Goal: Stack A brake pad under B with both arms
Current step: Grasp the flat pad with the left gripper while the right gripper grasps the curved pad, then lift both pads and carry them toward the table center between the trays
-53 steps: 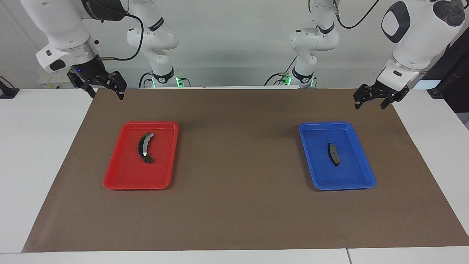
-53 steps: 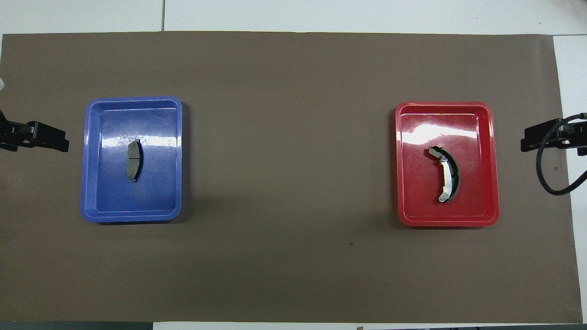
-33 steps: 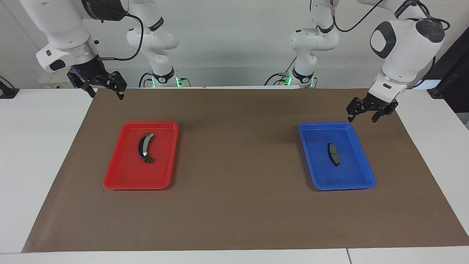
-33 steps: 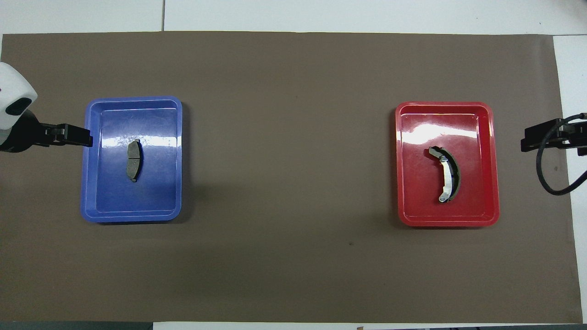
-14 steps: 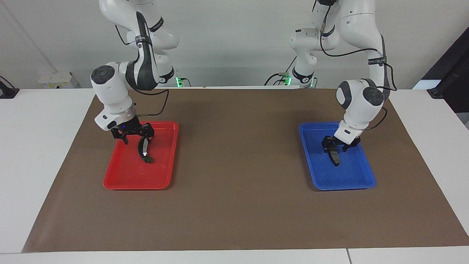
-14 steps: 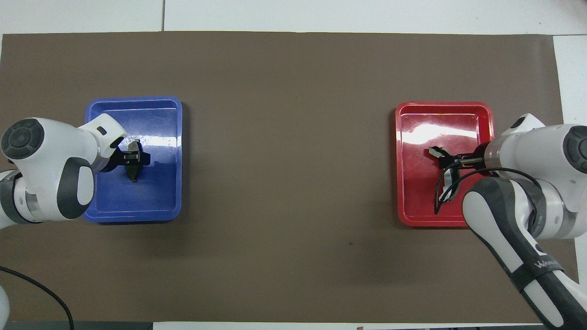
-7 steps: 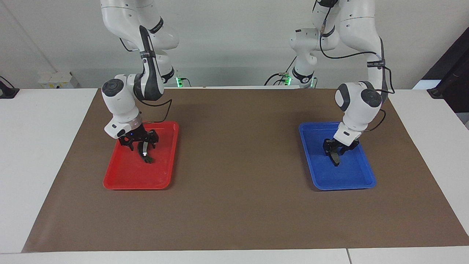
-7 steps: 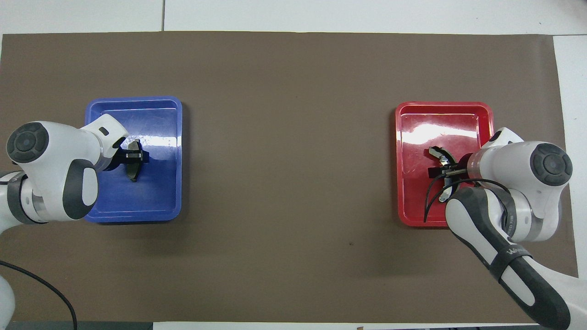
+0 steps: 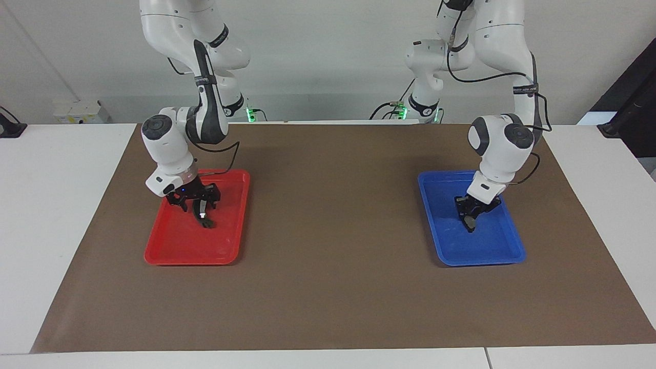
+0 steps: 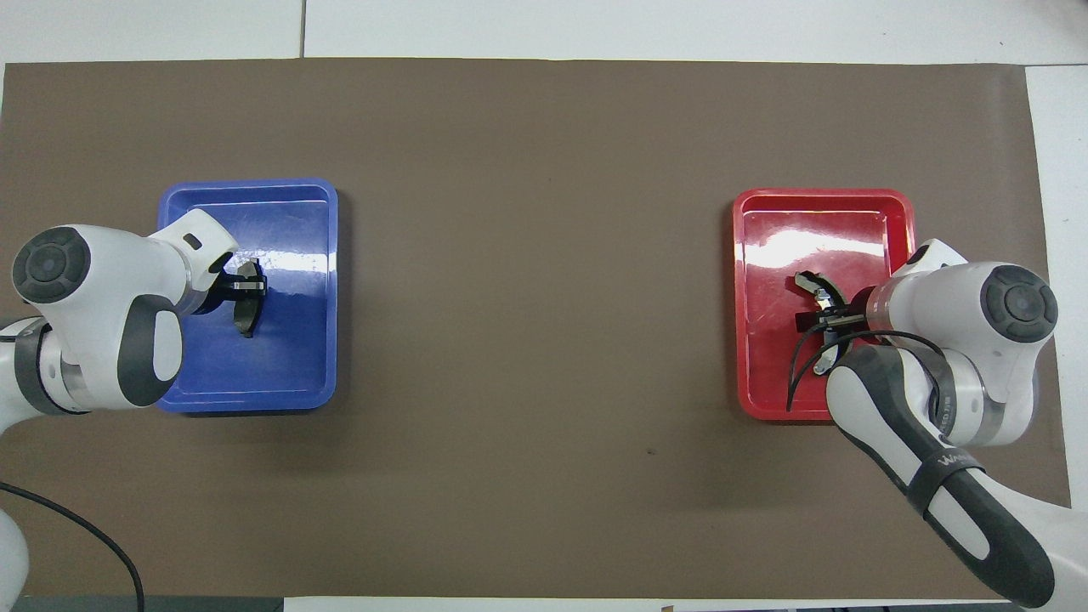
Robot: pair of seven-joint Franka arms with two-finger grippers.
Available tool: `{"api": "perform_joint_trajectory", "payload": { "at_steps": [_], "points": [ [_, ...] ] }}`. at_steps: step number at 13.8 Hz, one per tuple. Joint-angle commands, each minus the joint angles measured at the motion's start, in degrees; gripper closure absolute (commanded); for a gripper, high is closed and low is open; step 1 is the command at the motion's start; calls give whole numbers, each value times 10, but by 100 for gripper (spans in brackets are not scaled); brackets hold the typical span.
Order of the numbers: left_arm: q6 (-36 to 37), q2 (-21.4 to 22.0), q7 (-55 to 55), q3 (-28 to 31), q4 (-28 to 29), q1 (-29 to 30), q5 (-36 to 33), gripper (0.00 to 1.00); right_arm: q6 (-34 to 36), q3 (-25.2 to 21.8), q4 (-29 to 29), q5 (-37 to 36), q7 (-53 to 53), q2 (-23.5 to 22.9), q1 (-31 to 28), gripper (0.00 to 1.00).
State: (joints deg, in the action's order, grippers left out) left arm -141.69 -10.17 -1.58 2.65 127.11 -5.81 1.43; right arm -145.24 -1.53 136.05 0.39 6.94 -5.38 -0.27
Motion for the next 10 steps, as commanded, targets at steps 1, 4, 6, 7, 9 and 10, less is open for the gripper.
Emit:
{"api": "perform_joint_trajectory", "payload": {
  "at_steps": [1,4,6,7,9,10],
  "points": [
    [70,24,-3,3,-23,-8,6,90,2,3,4,12,21,5,-5,7],
    [168,31,0,3,-102,-24,6,90,8,2,4,12,37,5,-5,19],
    [225,31,4,3,-160,-48,7,90,9,3,4,12,37,6,-5,35],
    [240,31,5,3,-178,-60,7,90,10,3,4,12,38,6,-3,47],
    [244,31,30,3,-196,-94,7,90,15,3,4,12,37,6,-1,81],
    [244,30,63,3,-201,-114,7,90,15,3,1,12,35,5,0,92]
  ]
}}
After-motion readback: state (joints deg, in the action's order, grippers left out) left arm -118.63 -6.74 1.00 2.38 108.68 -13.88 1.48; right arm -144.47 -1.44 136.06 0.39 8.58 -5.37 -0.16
